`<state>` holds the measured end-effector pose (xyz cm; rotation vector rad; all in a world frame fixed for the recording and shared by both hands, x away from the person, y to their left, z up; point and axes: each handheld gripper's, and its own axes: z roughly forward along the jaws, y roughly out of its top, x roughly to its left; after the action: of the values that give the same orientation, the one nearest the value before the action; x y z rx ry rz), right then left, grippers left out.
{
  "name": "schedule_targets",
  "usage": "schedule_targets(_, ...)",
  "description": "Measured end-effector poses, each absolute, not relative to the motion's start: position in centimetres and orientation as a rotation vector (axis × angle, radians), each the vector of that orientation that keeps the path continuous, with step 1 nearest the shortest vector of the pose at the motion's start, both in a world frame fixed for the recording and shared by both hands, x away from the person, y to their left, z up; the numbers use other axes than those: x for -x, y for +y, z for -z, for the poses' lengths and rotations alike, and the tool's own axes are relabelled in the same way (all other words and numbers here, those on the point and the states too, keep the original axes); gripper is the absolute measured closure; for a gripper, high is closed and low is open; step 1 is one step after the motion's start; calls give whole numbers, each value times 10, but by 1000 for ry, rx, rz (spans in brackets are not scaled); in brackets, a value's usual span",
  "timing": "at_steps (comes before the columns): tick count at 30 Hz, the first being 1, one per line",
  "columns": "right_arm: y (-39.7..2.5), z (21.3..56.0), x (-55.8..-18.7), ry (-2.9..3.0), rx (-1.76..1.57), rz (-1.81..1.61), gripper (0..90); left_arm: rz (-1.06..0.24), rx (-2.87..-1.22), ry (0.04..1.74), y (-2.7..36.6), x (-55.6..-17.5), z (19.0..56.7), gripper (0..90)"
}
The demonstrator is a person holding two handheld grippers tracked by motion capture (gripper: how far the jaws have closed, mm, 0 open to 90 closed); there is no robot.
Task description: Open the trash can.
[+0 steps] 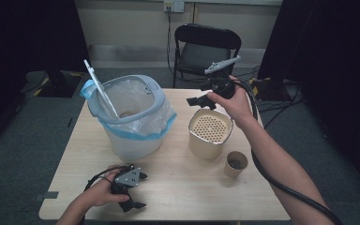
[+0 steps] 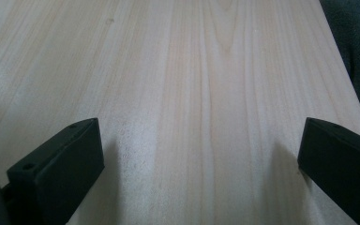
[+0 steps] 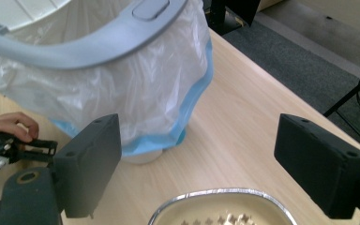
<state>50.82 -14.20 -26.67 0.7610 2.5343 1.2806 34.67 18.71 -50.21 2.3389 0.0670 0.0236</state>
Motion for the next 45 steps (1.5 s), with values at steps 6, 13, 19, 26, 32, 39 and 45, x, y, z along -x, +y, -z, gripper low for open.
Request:
schedule_targets(6,-159,280,-499,2542,-769,-1288,147,-23,-2338,66,187,-347,502,0)
schedule_targets(13,-176,291,-492,2511,-804,-1307,152,-24,-2339,68,187,-347,502,0)
schedule_targets(19,-190,301,-484,2501,-778,-1298,179,-28,-2347,60,187,-347,502,0)
schedule_targets(26,-204,318,-474,2492,-783,-1283,173,-5,-2341,76,187,-346,503,0)
schedule_targets(32,-215,328,-465,2485,-793,-1284,169,-5,-2342,76,187,-346,503,0)
schedule_targets(39,-230,338,-457,2462,-820,-1286,168,-3,-2341,73,187,-346,503,0)
schedule_targets(45,-244,344,-449,2462,-843,-1269,168,-2,-2338,69,186,-347,503,0)
